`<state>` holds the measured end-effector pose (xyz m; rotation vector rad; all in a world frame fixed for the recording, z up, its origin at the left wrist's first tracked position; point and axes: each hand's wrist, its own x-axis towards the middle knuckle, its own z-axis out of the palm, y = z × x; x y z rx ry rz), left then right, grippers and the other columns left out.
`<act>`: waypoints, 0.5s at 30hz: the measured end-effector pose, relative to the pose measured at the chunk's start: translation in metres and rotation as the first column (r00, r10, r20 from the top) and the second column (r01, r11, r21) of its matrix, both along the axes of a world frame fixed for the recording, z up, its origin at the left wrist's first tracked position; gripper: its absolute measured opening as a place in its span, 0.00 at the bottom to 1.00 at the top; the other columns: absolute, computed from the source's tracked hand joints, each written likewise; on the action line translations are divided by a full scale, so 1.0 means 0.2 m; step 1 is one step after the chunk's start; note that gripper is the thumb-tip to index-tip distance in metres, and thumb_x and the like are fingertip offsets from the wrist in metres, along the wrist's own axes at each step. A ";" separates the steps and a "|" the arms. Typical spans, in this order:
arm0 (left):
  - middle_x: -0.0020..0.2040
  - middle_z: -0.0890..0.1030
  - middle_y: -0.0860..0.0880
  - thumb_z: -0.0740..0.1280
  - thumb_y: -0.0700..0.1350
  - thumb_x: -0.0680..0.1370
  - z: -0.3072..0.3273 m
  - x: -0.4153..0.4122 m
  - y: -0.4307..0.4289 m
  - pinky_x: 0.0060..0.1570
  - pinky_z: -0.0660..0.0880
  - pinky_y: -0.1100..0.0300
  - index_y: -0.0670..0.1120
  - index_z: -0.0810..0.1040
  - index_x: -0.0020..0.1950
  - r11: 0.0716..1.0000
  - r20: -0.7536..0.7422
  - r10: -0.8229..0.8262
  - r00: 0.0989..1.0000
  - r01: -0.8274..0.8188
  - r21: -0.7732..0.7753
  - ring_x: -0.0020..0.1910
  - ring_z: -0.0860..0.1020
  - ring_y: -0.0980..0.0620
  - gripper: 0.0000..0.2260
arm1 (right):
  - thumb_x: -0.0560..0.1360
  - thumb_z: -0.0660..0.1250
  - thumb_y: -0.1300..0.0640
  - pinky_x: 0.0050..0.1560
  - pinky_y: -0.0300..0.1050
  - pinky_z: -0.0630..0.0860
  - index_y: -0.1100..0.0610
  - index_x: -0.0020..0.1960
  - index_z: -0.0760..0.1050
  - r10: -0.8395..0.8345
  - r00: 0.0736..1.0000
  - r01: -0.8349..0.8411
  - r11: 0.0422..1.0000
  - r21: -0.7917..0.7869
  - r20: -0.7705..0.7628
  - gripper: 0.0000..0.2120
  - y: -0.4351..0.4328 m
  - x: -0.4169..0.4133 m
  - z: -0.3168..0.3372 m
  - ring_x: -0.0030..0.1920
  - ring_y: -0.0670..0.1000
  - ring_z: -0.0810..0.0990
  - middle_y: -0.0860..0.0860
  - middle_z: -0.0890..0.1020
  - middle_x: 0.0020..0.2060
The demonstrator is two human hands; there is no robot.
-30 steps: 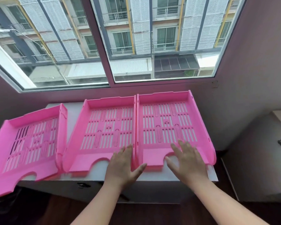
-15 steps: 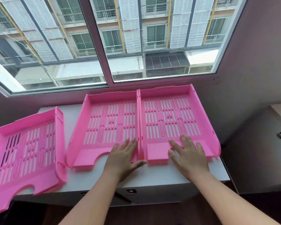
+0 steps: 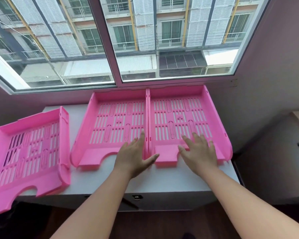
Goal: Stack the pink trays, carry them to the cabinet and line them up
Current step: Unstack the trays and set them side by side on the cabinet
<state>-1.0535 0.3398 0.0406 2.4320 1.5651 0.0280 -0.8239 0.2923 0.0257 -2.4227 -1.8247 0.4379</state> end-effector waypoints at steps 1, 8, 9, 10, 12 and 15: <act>0.71 0.74 0.44 0.55 0.71 0.75 0.00 0.03 -0.01 0.66 0.73 0.46 0.47 0.43 0.81 0.999 0.034 0.030 0.999 -0.029 -0.012 0.67 0.74 0.44 0.44 | 0.78 0.51 0.37 0.77 0.62 0.46 0.41 0.77 0.58 -0.015 0.999 0.013 0.999 0.038 0.039 0.28 0.00 0.02 0.01 0.79 0.56 0.52 0.52 0.58 0.79; 0.62 0.79 0.40 0.58 0.52 0.81 -0.03 0.14 -0.04 0.59 0.75 0.45 0.46 0.46 0.81 0.977 0.192 0.214 0.958 -0.214 -0.020 0.60 0.76 0.40 0.33 | 0.79 0.56 0.52 0.73 0.61 0.58 0.45 0.79 0.55 -0.135 0.960 0.127 0.991 0.050 0.244 0.29 0.09 0.30 0.09 0.79 0.61 0.48 0.56 0.49 0.80; 0.64 0.79 0.40 0.58 0.51 0.82 -0.03 0.15 -0.05 0.62 0.73 0.44 0.46 0.46 0.81 0.974 0.199 0.227 0.953 -0.227 -0.023 0.63 0.75 0.40 0.33 | 0.79 0.55 0.56 0.68 0.58 0.66 0.45 0.79 0.53 -0.155 0.966 0.156 0.988 0.010 0.207 0.30 0.09 0.33 0.08 0.79 0.60 0.47 0.55 0.44 0.80; 0.65 0.78 0.40 0.58 0.51 0.82 -0.04 0.16 -0.05 0.65 0.71 0.44 0.47 0.45 0.81 0.971 0.205 0.238 0.949 -0.237 -0.029 0.65 0.74 0.40 0.33 | 0.80 0.54 0.59 0.62 0.56 0.72 0.45 0.79 0.52 -0.168 0.969 0.172 0.985 -0.011 0.181 0.30 0.09 0.34 0.08 0.79 0.60 0.47 0.54 0.41 0.80; 0.66 0.78 0.41 0.57 0.51 0.82 -0.04 0.16 -0.05 0.69 0.68 0.44 0.48 0.44 0.81 0.969 0.214 0.248 0.945 -0.245 -0.042 0.67 0.73 0.40 0.33 | 0.79 0.53 0.62 0.55 0.53 0.76 0.46 0.79 0.53 -0.171 0.972 0.172 0.985 0.007 0.163 0.30 0.09 0.35 0.06 0.79 0.59 0.48 0.54 0.39 0.80; 0.72 0.74 0.42 0.57 0.56 0.81 -0.04 0.15 -0.04 0.67 0.71 0.45 0.48 0.45 0.81 0.971 0.203 0.238 0.950 -0.236 -0.037 0.69 0.72 0.42 0.34 | 0.79 0.55 0.55 0.71 0.58 0.64 0.48 0.80 0.52 -0.140 0.966 0.149 0.989 -0.025 0.218 0.30 0.10 0.34 0.07 0.79 0.60 0.47 0.57 0.40 0.80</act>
